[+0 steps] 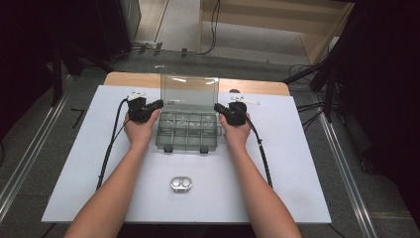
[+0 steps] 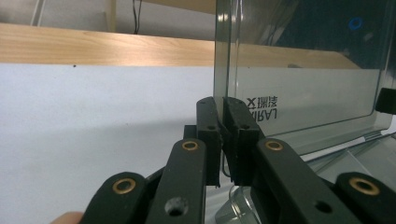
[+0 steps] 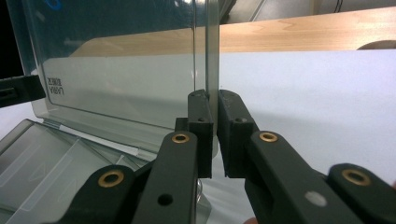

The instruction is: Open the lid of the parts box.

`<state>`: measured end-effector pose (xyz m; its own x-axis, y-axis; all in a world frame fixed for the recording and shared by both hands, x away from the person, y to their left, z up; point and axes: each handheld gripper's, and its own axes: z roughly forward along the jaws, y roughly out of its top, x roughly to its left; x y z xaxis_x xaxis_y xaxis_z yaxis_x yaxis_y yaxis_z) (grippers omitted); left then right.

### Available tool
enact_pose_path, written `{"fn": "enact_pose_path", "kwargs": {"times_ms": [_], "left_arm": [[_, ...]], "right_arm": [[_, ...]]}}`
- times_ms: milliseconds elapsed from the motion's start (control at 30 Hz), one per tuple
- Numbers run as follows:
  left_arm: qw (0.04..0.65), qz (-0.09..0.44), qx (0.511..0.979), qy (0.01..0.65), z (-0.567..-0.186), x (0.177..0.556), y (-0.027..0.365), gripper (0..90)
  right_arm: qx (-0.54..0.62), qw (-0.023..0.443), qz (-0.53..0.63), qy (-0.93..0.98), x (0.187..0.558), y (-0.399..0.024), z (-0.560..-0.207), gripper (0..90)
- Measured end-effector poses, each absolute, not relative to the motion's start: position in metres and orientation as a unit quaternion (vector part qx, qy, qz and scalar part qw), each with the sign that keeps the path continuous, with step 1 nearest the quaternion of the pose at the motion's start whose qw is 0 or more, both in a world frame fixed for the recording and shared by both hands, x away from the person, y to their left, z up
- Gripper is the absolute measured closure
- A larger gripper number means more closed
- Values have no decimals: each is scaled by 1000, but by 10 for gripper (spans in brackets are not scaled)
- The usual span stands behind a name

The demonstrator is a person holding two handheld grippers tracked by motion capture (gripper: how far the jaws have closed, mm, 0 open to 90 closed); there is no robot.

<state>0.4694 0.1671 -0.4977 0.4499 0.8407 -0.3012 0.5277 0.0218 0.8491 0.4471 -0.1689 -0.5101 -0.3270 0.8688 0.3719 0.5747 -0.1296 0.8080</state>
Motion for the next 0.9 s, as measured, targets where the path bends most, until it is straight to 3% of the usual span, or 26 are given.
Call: {"fn": "enact_pose_path", "kwargs": {"times_ms": [900], "left_arm": [[500, 113, 680, 523, -503, 476, 168, 771]], "right_arm": [[579, 118, 498, 634, 453, -170, -517, 802]]}}
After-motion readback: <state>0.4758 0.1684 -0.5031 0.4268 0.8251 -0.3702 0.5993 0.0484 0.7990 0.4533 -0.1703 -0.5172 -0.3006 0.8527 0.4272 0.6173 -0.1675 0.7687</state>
